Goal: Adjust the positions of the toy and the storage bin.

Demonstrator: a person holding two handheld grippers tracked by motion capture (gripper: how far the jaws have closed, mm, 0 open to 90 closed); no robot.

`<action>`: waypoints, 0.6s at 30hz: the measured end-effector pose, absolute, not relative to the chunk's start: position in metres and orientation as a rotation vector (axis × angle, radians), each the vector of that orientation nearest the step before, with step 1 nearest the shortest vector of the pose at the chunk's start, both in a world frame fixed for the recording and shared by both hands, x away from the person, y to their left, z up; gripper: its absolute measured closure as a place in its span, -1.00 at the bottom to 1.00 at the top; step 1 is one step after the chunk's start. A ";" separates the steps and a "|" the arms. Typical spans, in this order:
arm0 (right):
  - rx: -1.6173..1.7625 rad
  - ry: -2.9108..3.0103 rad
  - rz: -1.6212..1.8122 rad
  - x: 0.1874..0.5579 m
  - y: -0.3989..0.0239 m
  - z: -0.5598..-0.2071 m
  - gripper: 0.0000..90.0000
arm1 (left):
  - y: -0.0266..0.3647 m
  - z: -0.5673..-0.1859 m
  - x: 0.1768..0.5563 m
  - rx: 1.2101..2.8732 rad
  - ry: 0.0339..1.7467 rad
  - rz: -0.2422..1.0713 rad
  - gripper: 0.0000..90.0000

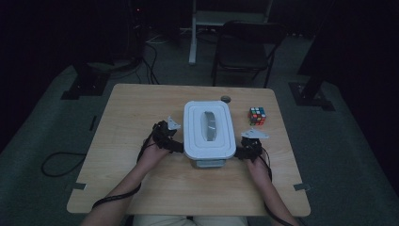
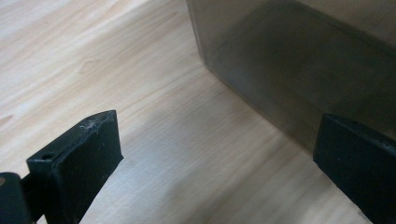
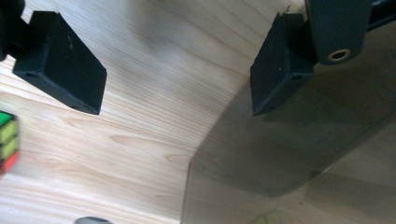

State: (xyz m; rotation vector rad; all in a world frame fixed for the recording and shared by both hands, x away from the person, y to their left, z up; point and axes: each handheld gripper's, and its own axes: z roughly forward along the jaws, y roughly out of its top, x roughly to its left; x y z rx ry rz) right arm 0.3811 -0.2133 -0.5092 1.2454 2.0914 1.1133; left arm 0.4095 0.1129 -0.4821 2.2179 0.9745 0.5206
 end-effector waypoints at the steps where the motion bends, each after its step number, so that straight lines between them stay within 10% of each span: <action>1: 1.245 2.091 1.113 0.381 -0.213 -0.509 -0.59 | 0.112 -0.483 0.409 2.215 0.970 0.524 -0.96; 18: 1.249 2.165 1.086 0.378 -0.226 -0.518 -0.68 | 0.124 -0.501 0.425 2.090 1.050 0.478 -0.97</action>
